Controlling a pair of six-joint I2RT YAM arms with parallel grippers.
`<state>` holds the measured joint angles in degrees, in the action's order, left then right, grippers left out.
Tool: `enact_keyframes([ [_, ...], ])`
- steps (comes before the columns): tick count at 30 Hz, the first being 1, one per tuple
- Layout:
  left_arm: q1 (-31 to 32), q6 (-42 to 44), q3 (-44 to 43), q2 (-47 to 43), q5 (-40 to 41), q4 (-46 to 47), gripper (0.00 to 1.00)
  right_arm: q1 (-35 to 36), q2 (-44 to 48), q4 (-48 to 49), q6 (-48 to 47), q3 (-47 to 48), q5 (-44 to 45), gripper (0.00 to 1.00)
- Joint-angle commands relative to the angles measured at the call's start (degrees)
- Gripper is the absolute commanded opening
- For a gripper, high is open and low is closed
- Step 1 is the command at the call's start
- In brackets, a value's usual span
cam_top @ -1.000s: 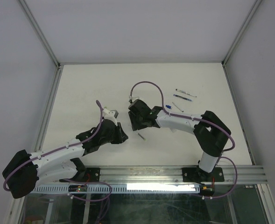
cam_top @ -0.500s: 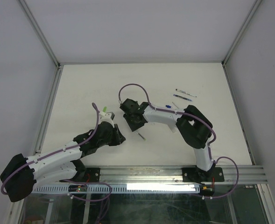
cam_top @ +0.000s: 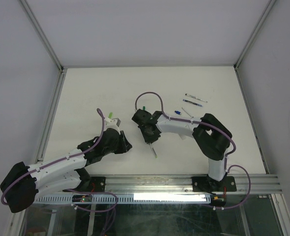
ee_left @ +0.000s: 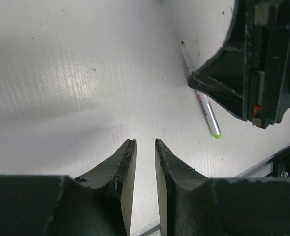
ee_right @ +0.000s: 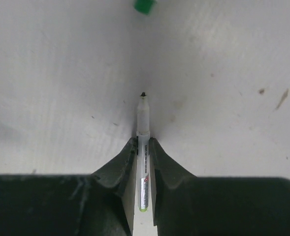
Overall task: Insert the pens into the pen caps
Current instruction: Pick up the pen from the center of the board.
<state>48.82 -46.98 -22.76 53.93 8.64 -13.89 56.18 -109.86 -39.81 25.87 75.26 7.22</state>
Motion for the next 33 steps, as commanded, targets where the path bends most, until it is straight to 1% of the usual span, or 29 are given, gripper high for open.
enact_keyframes([
  [1,0.6,0.4,-0.4,-0.1,0.7,2.0,0.23,0.2,4.5,-3.6,6.4,-6.0,0.5,0.16],
  [4,0.6,0.6,-0.6,0.3,0.3,2.3,0.23,0.2,4.4,-5.2,6.5,-5.9,-0.2,0.21],
  [10,0.6,0.4,-0.9,0.4,0.0,2.4,0.23,0.2,1.1,-8.3,5.2,-2.9,-1.7,0.30],
  [15,0.6,0.4,-0.9,0.1,-0.3,2.4,0.24,0.2,0.0,-9.6,4.9,-2.3,-3.4,0.32],
  [23,0.6,0.7,-1.5,0.7,-1.0,2.4,0.24,0.2,0.2,-10.4,5.3,-3.8,-4.7,0.30],
  [31,0.7,0.9,-1.8,1.5,-1.7,3.4,0.24,-0.3,-2.1,-7.5,5.7,-3.1,-1.5,0.15],
  [33,0.6,1.2,-2.0,2.0,-2.5,4.2,0.27,-0.7,-2.4,-6.4,6.2,-3.0,-1.4,0.12],
])
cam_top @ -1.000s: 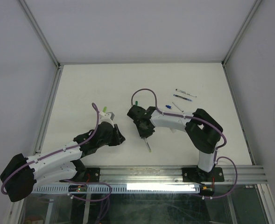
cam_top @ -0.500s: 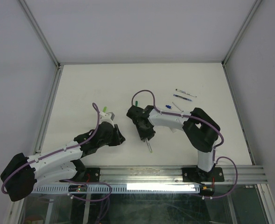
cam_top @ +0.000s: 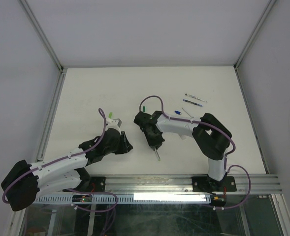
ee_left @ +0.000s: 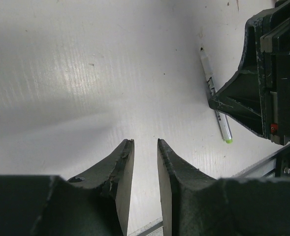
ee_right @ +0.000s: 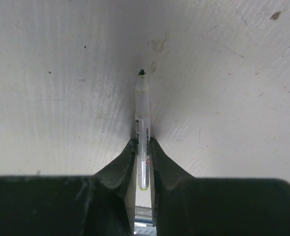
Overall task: Insert the pens into the pen caps
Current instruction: Pick up the pen from the center of the board.
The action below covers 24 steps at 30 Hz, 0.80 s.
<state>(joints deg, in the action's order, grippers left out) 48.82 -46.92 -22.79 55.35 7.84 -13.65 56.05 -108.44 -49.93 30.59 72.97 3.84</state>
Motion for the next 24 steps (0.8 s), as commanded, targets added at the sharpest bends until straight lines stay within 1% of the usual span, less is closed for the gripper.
enact_keyframes([
  [1,0.6,1.4,-2.1,0.7,-2.1,4.5,0.29,-0.7,-3.5,4.4,1.9,-0.8,1.6,0.12],
  [4,0.6,1.9,-2.6,2.0,-3.8,6.6,0.33,-1.4,-1.3,8.4,3.5,-3.1,-0.7,0.11],
  [13,0.7,2.2,-3.9,7.9,-9.9,15.1,0.36,-3.1,6.9,16.8,8.6,-8.4,-2.3,0.11],
  [20,1.1,2.3,-3.2,10.9,-13.5,21.3,0.39,-5.4,10.5,22.6,11.1,-11.2,-5.3,0.11],
  [24,1.4,2.4,-2.7,12.6,-14.0,22.9,0.39,-6.4,11.6,25.1,12.1,-12.4,-7.3,0.12],
])
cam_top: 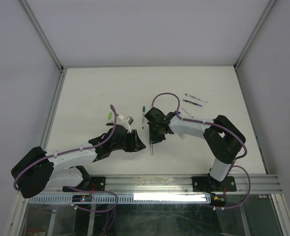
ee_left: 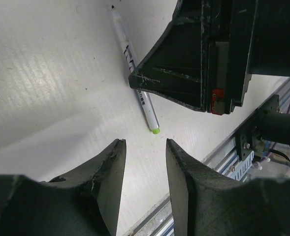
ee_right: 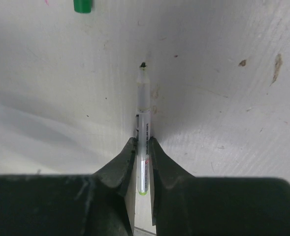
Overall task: Insert the pens into the pen caps
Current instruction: Pick up the pen from the center of the board.
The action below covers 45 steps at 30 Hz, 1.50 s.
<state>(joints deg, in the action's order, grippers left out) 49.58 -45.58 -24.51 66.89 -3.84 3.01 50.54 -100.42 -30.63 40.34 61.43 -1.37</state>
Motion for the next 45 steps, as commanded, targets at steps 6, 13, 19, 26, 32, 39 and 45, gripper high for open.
enact_keyframes([
  [6,0.9,1.4,-0.9,4.1,-2.7,8.5,0.40,-1.6,4.4,9.6,3.8,-2.6,-5.5,0.12],
  [13,1.0,2.2,-2.3,8.5,-1.7,9.1,0.41,-1.9,5.0,12.3,5.1,-4.0,-8.7,0.13],
  [19,1.1,2.5,-3.0,10.8,-0.5,9.1,0.41,-2.0,5.3,13.7,5.7,-4.7,-10.7,0.13],
  [26,1.1,2.4,-4.1,13.5,-0.4,10.4,0.41,-2.2,5.9,16.8,7.4,-5.9,-13.8,0.13],
  [32,1.2,2.3,-5.1,16.2,-0.4,11.4,0.37,-2.4,6.7,21.2,9.5,-8.3,-16.6,0.13],
  [39,1.2,1.6,-4.6,17.0,0.0,11.9,0.09,-2.5,7.6,22.9,11.8,-9.2,-17.3,0.13],
  [45,1.2,1.2,-3.6,14.0,0.8,11.3,0.00,-2.4,10.9,20.5,11.2,-9.7,-11.3,0.24],
])
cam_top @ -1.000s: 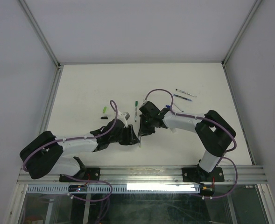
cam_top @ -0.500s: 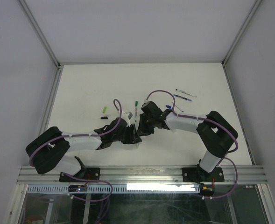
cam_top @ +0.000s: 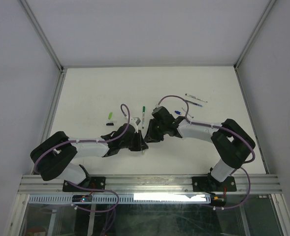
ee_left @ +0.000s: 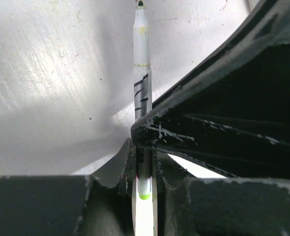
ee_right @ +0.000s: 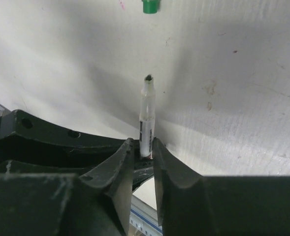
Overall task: Insert the pens into the pen caps
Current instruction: Pick up the pen from the center of the board.
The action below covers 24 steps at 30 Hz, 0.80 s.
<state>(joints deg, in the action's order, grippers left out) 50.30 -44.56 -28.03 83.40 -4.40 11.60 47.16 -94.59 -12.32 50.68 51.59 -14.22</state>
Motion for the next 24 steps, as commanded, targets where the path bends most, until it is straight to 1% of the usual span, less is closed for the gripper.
enact_keyframes([
  [1,0.6,0.2,0.0,-3.2,1.3,2.6,0.00,1.0,5.7,2.1,0.9,0.0,2.5,0.27],
  [3,0.5,0.2,0.1,-3.8,0.9,2.7,0.00,1.0,6.9,2.1,1.3,-0.3,4.5,0.30],
  [5,0.6,0.1,0.1,-4.4,0.6,2.6,0.00,1.2,7.4,2.7,1.9,-0.6,5.9,0.32],
  [11,0.5,0.2,0.3,-6.1,-0.1,2.5,0.00,2.0,6.7,2.1,2.4,0.3,8.9,0.33],
  [16,0.6,0.8,0.9,-7.7,-1.0,2.5,0.00,2.7,5.8,2.1,2.1,0.8,10.3,0.32],
  [18,0.6,1.0,1.3,-8.2,-1.4,2.4,0.00,3.1,5.8,2.4,2.0,1.0,11.1,0.29],
  [21,0.6,1.0,1.9,-9.1,-1.4,2.1,0.00,3.6,6.1,2.9,1.9,0.9,11.5,0.17],
  [24,0.6,0.9,2.6,-10.3,-0.5,1.6,0.00,4.3,6.8,3.6,2.6,0.5,12.3,0.08],
])
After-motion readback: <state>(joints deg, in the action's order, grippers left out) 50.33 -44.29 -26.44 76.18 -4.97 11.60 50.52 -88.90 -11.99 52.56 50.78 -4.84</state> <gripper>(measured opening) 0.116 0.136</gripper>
